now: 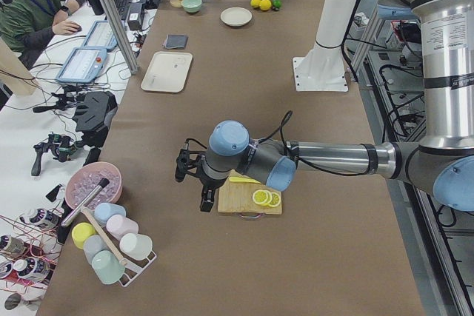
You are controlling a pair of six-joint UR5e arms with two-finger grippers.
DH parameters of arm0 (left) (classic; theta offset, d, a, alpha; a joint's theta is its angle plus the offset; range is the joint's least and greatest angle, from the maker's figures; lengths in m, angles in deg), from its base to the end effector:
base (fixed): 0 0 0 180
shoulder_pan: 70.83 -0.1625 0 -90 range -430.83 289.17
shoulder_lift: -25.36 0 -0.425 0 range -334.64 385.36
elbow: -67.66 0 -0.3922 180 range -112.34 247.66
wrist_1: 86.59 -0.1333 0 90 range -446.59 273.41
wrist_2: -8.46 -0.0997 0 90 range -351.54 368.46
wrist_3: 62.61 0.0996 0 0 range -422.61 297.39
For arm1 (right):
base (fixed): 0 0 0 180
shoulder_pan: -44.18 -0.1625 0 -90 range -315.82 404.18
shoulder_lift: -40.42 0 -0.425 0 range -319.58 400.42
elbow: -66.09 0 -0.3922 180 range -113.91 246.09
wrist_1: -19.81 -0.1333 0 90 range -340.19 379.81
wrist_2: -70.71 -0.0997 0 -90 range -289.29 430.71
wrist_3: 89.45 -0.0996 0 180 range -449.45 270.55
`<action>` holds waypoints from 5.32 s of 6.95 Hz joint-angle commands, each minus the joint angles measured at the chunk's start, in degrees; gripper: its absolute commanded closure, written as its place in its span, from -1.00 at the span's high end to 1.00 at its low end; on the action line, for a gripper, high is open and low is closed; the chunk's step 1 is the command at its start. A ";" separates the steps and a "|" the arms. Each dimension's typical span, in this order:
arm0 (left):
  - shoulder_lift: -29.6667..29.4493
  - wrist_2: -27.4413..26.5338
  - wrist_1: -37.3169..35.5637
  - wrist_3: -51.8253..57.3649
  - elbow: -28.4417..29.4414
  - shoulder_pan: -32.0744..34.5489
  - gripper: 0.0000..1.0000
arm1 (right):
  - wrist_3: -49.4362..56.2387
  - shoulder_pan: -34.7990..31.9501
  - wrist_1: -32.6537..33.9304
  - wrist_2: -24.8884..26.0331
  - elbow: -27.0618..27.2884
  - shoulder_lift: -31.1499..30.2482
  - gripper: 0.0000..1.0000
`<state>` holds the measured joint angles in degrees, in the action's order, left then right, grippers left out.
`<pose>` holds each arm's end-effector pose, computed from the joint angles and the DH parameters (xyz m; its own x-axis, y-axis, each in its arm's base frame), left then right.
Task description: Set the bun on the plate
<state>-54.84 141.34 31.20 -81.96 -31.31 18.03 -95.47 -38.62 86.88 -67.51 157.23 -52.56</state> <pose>-0.0567 -0.4430 0.6068 0.6913 0.0095 -0.7225 0.2240 0.9478 0.2268 -0.0025 -0.4904 0.6256 0.6362 -0.2507 0.7297 0.0505 0.9572 0.2849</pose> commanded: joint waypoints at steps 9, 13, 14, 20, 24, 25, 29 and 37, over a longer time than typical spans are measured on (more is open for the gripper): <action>-0.49 -0.07 3.50 -3.77 0.88 0.00 0.95 | -31.68 22.07 -31.30 5.41 -8.70 1.31 0.99; -0.66 0.19 3.50 -3.59 1.06 0.00 0.95 | -31.68 22.51 -31.39 5.41 -9.40 1.04 -0.86; -0.66 0.19 3.50 -3.59 1.14 0.00 0.95 | -31.68 22.60 -31.39 5.41 -9.40 1.04 -1.00; -0.66 0.28 3.41 -3.86 0.70 0.00 0.95 | -33.97 19.37 -31.21 -1.22 -9.14 2.09 -1.00; -0.66 0.19 3.33 -3.86 1.23 0.00 0.95 | -52.53 21.85 -31.04 -6.47 -5.73 13.31 -1.00; -0.66 0.19 3.32 -3.86 1.32 0.00 0.95 | -57.73 26.77 -30.95 -0.80 -5.10 17.00 -1.00; -0.66 0.19 3.24 -3.77 2.02 0.00 0.95 | -65.17 44.19 -15.27 19.09 0.06 28.71 -1.00; -0.75 0.28 3.33 -3.77 2.02 0.00 0.95 | -65.17 53.35 -6.51 29.23 0.62 33.04 0.98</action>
<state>-55.55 141.62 34.59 -85.70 -29.11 18.03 -160.65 14.36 80.39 -38.61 157.71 -19.37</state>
